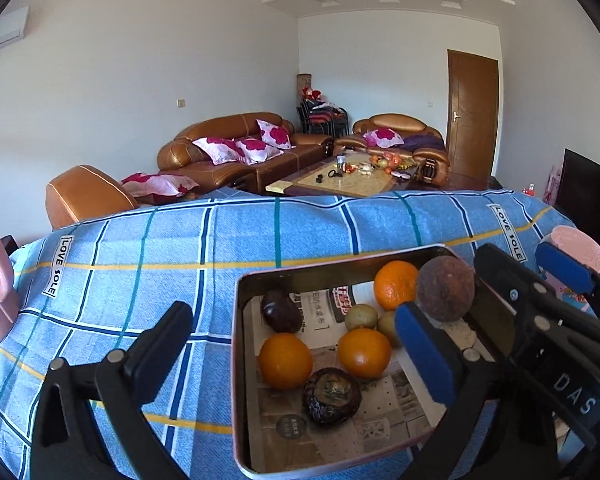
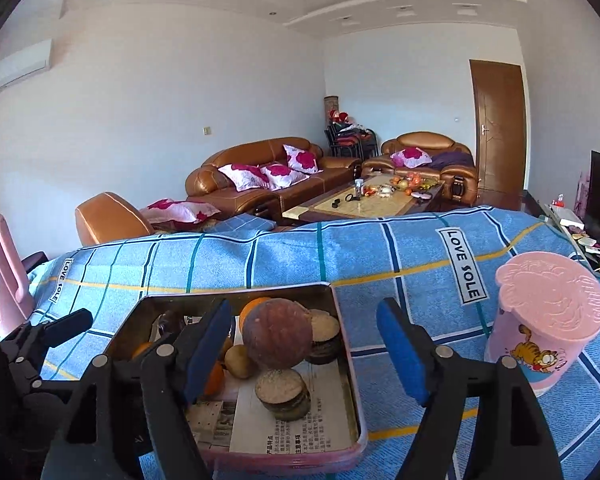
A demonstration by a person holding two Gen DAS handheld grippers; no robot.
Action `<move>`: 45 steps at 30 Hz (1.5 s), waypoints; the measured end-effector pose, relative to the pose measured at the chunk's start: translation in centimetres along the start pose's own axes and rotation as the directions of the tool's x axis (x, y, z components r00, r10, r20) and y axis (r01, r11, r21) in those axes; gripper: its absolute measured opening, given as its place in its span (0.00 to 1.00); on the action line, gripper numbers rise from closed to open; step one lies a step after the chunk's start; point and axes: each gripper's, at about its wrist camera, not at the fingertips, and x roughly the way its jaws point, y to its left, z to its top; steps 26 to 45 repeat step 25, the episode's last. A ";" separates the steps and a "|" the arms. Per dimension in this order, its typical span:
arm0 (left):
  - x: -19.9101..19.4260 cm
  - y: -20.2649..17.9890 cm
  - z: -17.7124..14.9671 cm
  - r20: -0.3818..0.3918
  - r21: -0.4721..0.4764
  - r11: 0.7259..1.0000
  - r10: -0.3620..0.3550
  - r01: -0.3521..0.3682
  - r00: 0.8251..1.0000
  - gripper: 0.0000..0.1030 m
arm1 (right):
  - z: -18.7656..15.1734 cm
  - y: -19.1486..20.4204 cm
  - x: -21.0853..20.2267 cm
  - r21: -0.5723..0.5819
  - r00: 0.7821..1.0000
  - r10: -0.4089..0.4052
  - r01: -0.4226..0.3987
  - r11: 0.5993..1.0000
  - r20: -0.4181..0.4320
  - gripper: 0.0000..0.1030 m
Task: Organize fruits
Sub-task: 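Withdraw both open tools from the tin box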
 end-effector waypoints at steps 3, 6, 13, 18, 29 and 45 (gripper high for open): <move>-0.9 0.3 0.0 0.016 -0.008 1.000 0.028 -0.028 0.999 1.00 | 0.0 0.1 -0.8 -0.006 0.999 -0.021 0.021 1.000 0.040 0.75; -2.1 0.7 -0.4 0.051 -0.023 0.999 0.037 -0.036 0.998 1.00 | -0.1 0.1 -1.8 -0.014 0.995 -0.043 0.044 0.999 0.088 0.75; -3.9 1.1 -1.1 0.080 -0.038 0.997 0.071 -0.068 0.994 1.00 | -0.8 0.9 -4.0 -0.042 0.988 -0.078 0.084 0.996 0.131 0.75; -4.7 1.1 -1.4 0.108 -0.034 0.997 0.074 -0.071 0.991 1.00 | -1.0 1.0 -4.8 -0.034 0.985 -0.107 0.113 0.993 0.138 0.75; -5.1 0.8 -1.6 0.123 -0.018 0.997 0.083 -0.081 0.989 1.00 | -1.3 0.8 -5.4 -0.020 0.983 -0.120 0.124 0.992 0.136 0.75; -5.1 0.8 -1.6 0.123 -0.018 0.997 0.083 -0.081 0.989 1.00 | -1.3 0.8 -5.4 -0.020 0.983 -0.120 0.124 0.992 0.136 0.75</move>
